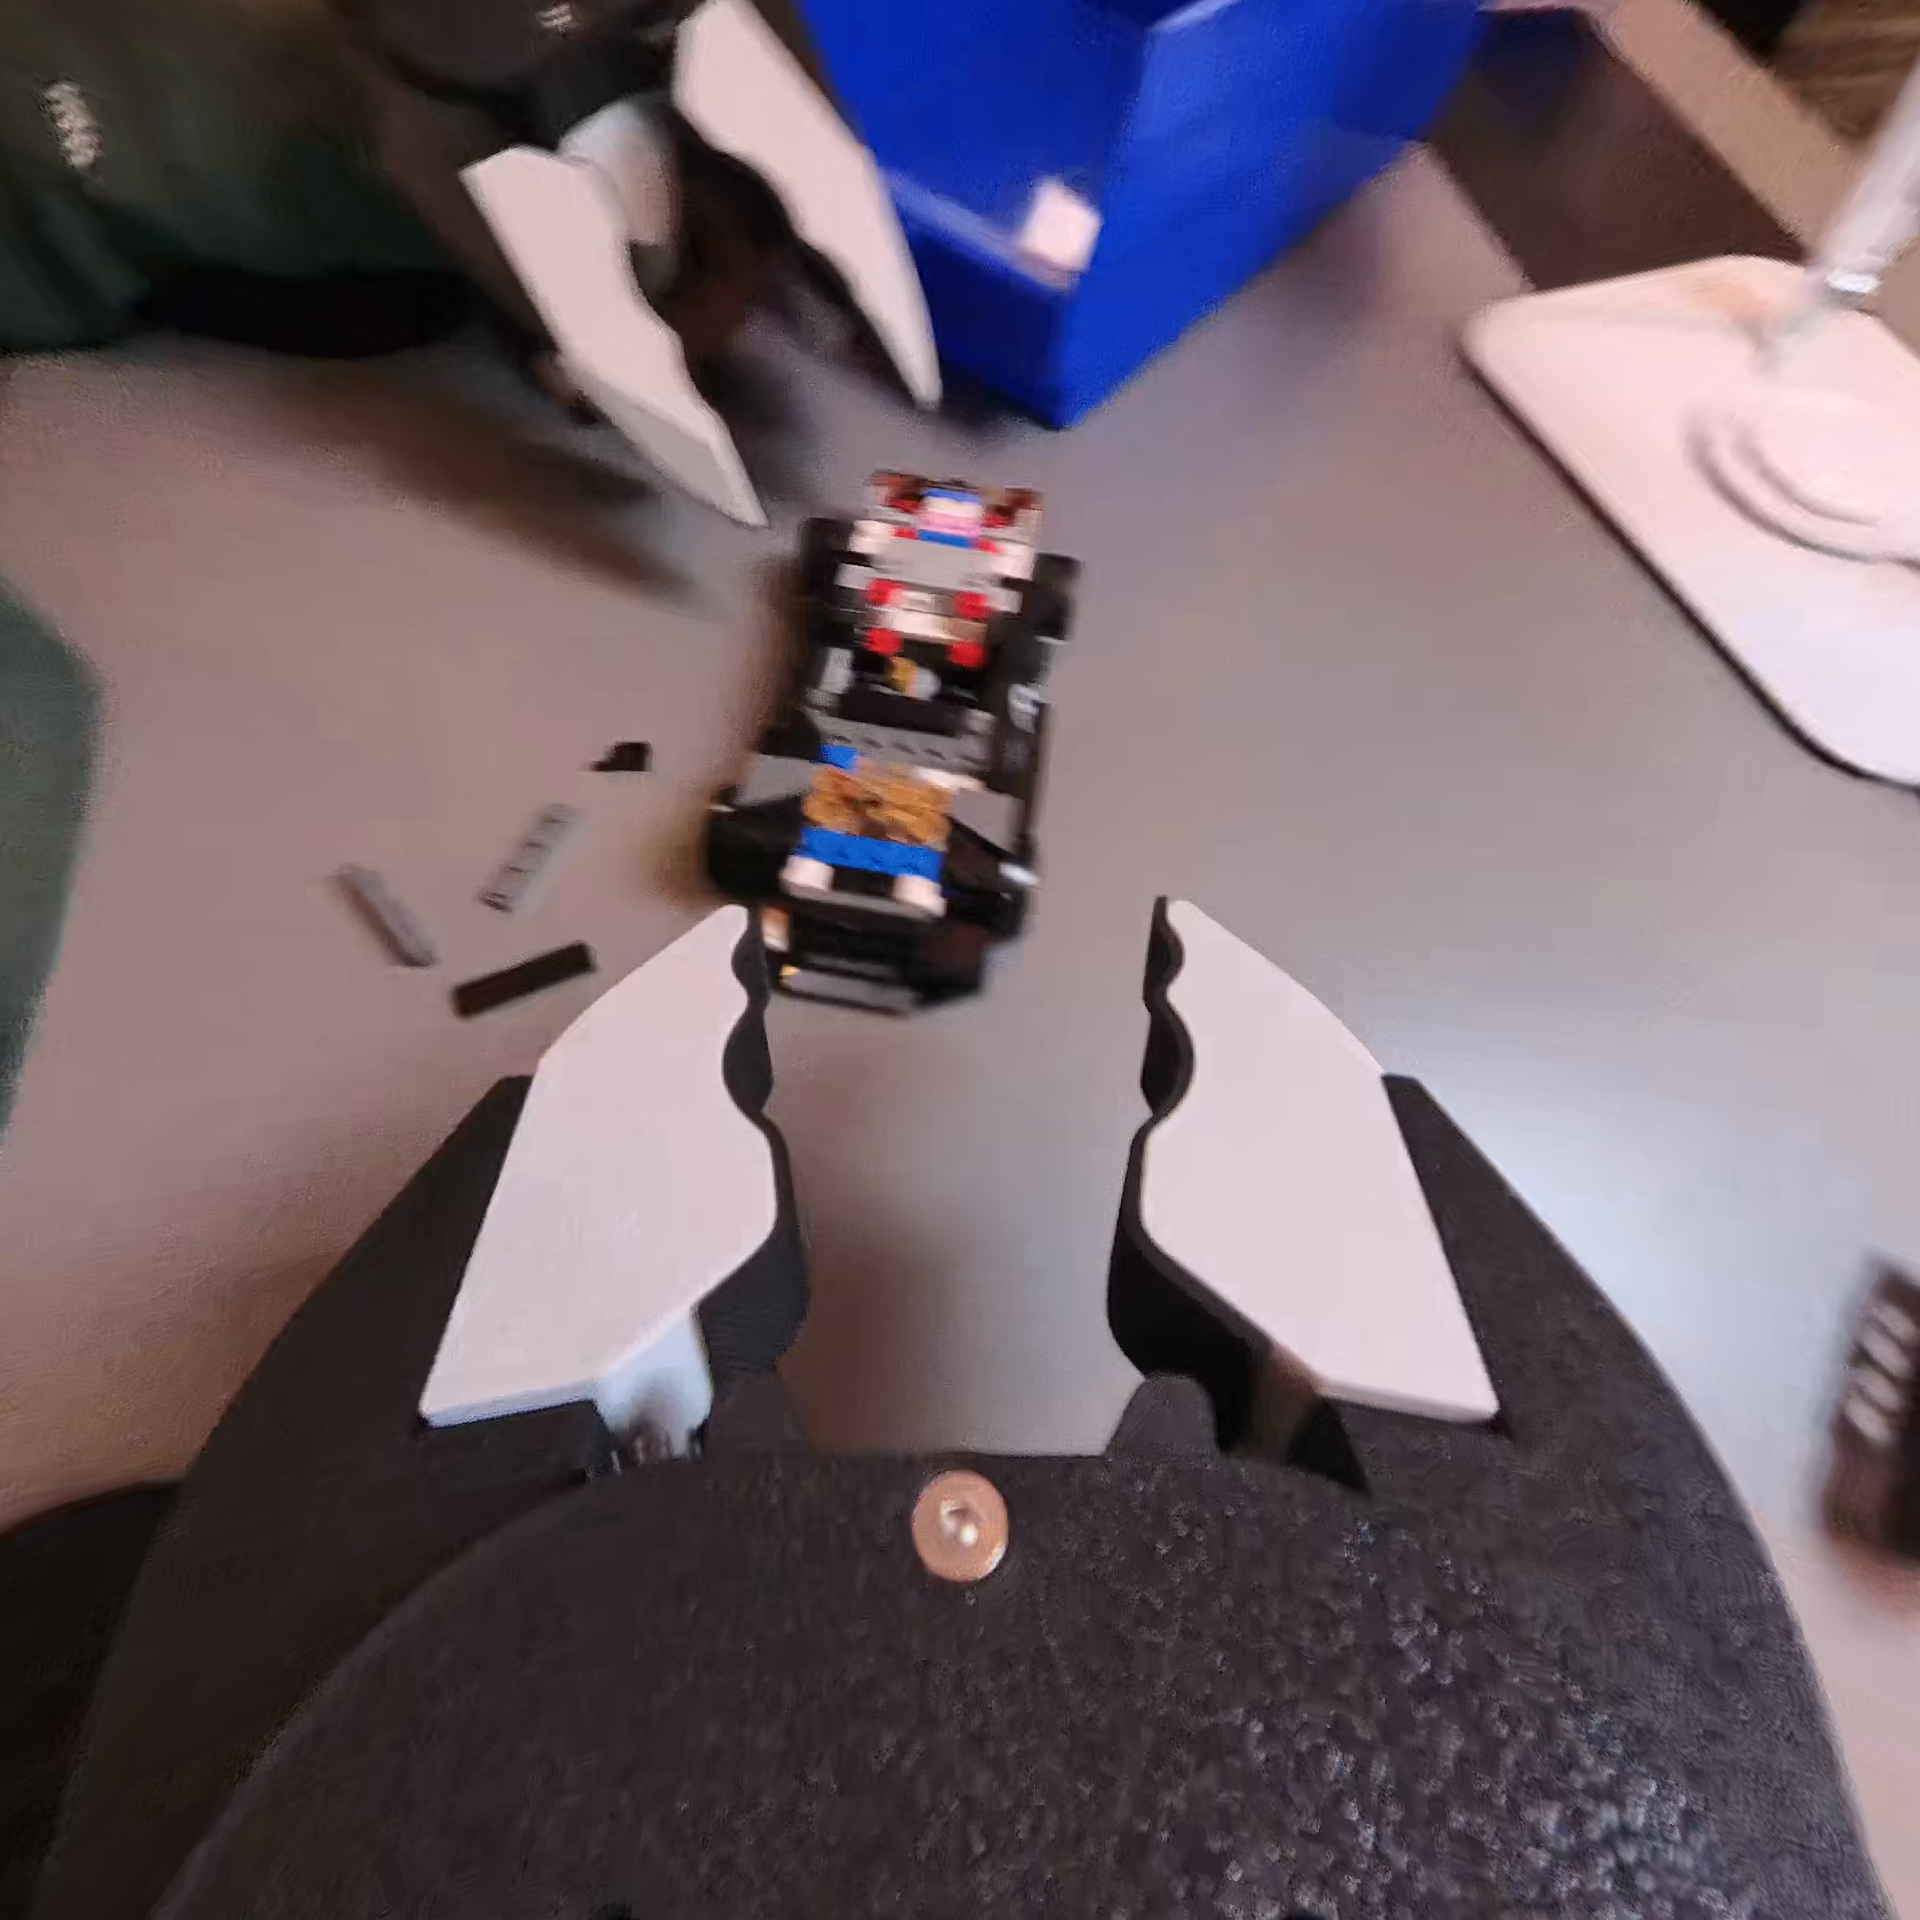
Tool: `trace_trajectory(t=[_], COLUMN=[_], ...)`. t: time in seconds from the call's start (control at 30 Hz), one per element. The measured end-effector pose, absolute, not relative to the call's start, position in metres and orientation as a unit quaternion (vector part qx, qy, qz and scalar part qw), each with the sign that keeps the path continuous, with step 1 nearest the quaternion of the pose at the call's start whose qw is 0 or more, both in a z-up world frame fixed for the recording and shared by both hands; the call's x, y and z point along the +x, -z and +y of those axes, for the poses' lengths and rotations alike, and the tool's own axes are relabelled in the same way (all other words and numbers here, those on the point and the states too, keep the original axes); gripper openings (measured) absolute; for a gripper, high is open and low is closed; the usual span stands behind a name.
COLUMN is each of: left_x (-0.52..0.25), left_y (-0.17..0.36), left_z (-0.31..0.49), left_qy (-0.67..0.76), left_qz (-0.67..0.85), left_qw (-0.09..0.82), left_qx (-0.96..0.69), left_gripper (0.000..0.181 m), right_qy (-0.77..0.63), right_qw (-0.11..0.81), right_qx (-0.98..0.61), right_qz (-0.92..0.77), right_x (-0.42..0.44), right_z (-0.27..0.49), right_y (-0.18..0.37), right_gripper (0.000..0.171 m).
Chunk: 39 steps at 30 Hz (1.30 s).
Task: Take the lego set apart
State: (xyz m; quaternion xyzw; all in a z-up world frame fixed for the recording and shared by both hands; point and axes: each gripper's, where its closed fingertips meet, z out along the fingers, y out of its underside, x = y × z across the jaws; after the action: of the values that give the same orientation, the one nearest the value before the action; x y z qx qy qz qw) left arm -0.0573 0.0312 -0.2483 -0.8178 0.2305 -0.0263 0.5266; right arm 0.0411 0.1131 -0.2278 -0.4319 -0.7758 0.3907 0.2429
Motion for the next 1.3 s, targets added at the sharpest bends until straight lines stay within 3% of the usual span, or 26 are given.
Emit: trace_trajectory(t=[0.3, 0.77, 0.93, 1.17, 1.3], left_x=[-0.05, -0.01, 0.017, 0.034, 0.033], left_y=[0.251, 0.258, 0.27, 0.285, 0.286], left_z=[0.038, 0.016, 0.002, 0.002, 0.01], left_qy=[0.026, 0.039, 0.1, 0.174, 0.167], left_qz=[0.261, 0.355, 0.382, 0.357, 0.341], left_qw=[0.528, 0.501, 0.458, 0.371, 0.361], left_qx=[-0.808, -0.788, -0.796, -0.84, -0.852], left_gripper=[0.057, 0.043, 0.043, 0.043, 0.033], right_qy=[-0.284, -0.268, -0.371, -0.351, -0.35], right_qw=[0.229, 0.302, 0.335, 0.225, 0.203], right_qx=[-0.48, -0.588, -0.564, -0.522, -0.491], right_qz=[-0.798, -0.701, -0.658, -0.744, -0.771], right_x=[0.008, 0.008, 0.024, 0.104, 0.107], right_z=[0.076, 0.106, 0.111, 0.104, 0.084], right_y=[0.276, 0.271, 0.215, 0.248, 0.259], right_gripper=[0.092, 0.082, 0.07, 0.059, 0.054])
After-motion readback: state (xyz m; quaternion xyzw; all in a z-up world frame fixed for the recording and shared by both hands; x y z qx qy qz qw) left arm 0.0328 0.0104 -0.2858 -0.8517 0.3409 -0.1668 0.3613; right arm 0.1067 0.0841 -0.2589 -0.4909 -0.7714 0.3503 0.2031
